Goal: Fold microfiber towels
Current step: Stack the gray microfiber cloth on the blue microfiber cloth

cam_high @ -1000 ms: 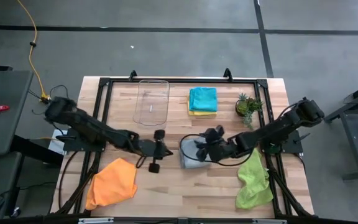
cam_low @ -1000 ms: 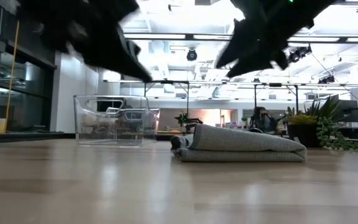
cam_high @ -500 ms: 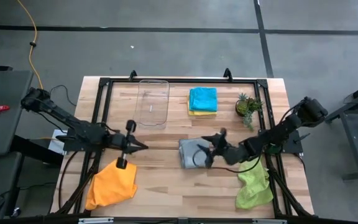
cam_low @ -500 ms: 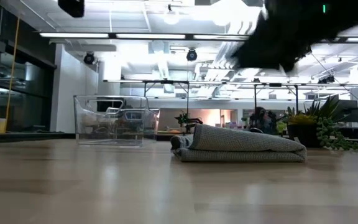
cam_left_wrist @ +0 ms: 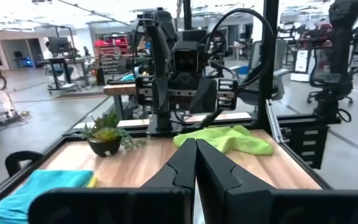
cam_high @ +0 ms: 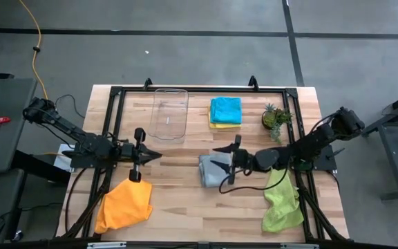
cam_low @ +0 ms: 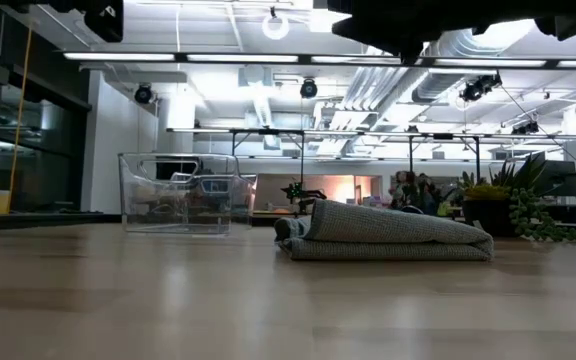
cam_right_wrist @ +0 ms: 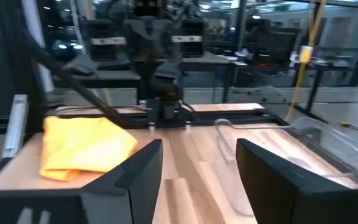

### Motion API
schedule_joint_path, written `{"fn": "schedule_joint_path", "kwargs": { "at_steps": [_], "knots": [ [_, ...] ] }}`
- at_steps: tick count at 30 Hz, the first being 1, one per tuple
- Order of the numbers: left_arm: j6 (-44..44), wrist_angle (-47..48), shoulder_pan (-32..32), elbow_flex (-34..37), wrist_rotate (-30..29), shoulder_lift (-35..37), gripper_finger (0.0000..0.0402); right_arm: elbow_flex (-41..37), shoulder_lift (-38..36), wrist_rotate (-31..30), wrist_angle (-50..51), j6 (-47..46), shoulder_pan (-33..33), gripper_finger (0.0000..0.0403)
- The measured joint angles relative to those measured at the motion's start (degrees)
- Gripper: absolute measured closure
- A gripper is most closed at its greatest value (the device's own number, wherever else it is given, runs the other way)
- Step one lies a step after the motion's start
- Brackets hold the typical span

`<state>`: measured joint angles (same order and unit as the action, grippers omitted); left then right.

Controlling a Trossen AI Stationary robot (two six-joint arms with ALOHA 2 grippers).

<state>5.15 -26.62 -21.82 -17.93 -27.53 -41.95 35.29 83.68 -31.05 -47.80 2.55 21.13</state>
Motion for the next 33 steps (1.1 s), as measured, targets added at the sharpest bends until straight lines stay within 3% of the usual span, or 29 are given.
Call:
{"fn": "schedule_joint_path", "kwargs": {
  "at_steps": [33],
  "knots": [
    [0.1, -0.5, 0.0, 0.0, 0.1, 0.0, 0.0401, 0.0, 0.0, -0.4, 2.3, 0.9, -0.2, 0.0206]
  ]
}}
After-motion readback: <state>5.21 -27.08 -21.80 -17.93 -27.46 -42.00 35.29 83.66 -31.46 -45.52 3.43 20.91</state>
